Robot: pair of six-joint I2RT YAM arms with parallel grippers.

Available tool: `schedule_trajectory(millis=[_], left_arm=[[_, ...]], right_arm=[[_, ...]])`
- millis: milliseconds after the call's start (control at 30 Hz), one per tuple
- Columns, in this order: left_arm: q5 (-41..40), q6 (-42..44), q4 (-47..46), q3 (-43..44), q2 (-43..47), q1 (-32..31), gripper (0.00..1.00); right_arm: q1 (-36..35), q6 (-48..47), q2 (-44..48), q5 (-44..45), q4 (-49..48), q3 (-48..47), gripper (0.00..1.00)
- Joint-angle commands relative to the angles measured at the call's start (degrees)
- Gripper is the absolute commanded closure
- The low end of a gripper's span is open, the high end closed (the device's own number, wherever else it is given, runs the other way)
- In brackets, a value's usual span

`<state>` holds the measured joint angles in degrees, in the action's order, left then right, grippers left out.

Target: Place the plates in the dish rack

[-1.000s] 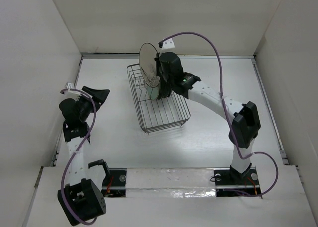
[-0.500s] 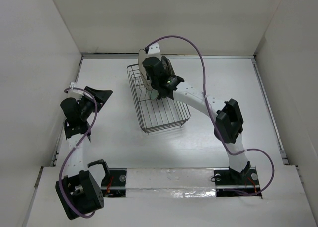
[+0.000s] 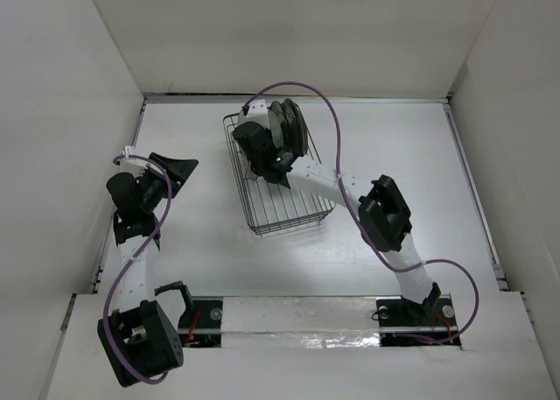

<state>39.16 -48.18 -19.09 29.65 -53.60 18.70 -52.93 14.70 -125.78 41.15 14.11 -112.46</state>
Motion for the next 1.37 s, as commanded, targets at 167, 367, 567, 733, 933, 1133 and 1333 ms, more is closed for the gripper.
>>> schedule_trajectory(millis=[167, 367, 567, 733, 933, 1133, 1333], left_arm=[[0.31, 1.34, -1.74, 0.23, 0.35, -0.15, 0.36], [2.94, 1.51, -2.97, 1.55, -1.85, -0.15, 0.28], [5.40, -0.59, -6.03, 3.13, -2.12, -0.15, 0.25], [6.89, -3.75, -9.11, 4.36, -0.10, -0.15, 0.25], [5.85, -4.82, -10.88, 5.59, 5.87, -0.15, 0.25], [5.75, -5.25, -11.76, 6.30, 10.45, -0.15, 0.25], [6.02, -5.60, -12.02, 6.21, 10.01, -0.86, 0.24]], right_arm=[[-0.42, 5.43, 5.45, -0.10, -8.39, 4.70, 0.49], [-0.42, 4.29, 15.27, -4.56, -13.39, 11.20, 0.00], [-0.42, 1.74, 27.14, -12.14, -18.85, 20.25, 0.00], [-0.42, -0.72, 42.87, -12.06, -23.32, 30.62, 0.00], [6.77, 0.15, 64.38, -5.91, -24.04, 48.46, 0.00], [19.32, 6.21, 76.11, -10.72, -23.08, 62.34, 0.00], [22.78, 8.77, 76.73, -18.56, -21.84, 64.04, 0.00]])
